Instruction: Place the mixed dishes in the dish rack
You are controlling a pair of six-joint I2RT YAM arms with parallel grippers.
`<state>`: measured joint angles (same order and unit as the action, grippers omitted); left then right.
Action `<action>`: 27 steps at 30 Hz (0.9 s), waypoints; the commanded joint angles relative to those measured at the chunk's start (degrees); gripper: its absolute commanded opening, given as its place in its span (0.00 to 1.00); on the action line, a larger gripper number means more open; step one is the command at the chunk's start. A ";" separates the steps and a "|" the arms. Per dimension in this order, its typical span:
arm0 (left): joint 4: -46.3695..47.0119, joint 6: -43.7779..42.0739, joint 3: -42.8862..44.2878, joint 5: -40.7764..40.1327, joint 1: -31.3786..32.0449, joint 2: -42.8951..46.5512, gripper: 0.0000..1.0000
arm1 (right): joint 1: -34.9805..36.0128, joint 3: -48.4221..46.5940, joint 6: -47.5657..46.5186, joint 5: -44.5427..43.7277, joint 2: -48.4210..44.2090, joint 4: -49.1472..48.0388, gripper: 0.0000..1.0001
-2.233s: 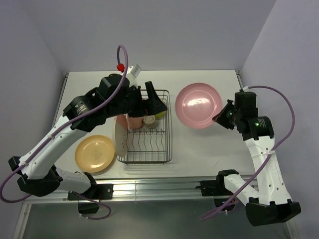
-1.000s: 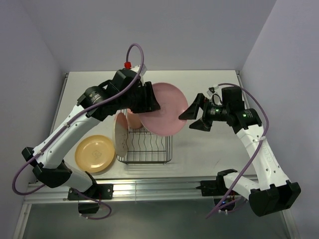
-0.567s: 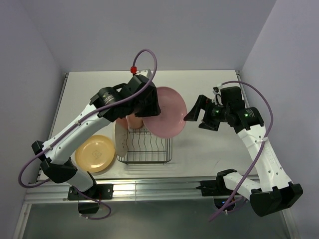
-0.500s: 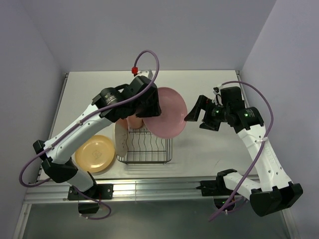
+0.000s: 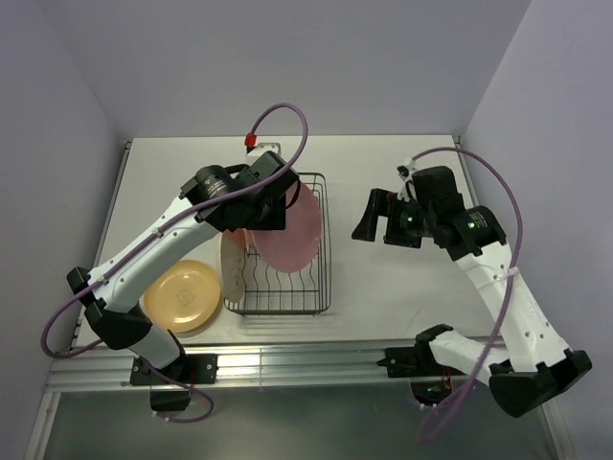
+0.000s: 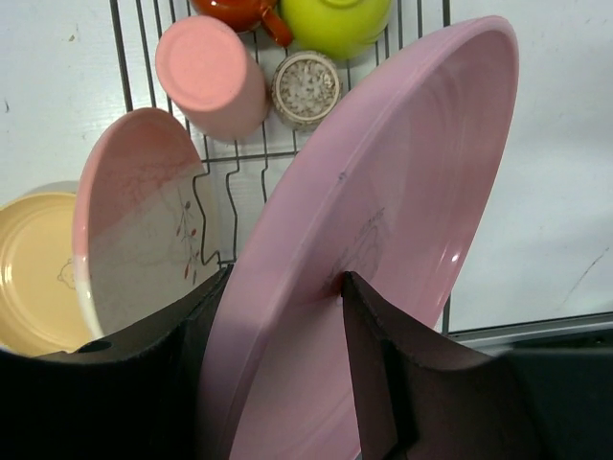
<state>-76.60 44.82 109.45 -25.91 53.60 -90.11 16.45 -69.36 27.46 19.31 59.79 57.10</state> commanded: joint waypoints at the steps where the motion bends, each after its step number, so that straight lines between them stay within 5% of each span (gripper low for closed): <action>1: -2.06 -1.92 2.95 -0.11 -0.86 -0.77 0.00 | 10.32 -11.20 -3.91 -12.87 -1.35 0.73 1.00; 15: 1.18 2.03 5.61 30.90 -10.80 -2.71 0.00 | 55.59 -25.74 -2.41 -50.75 11.31 6.88 1.00; 27: 5.04 0.62 -6.34 49.00 -14.58 1.86 0.00 | 64.76 -26.08 -10.67 -55.78 14.20 3.62 0.92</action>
<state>-74.54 46.13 104.01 15.00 39.42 -91.46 79.66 -92.84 19.57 -32.60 72.03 61.71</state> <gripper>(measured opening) 0.520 0.924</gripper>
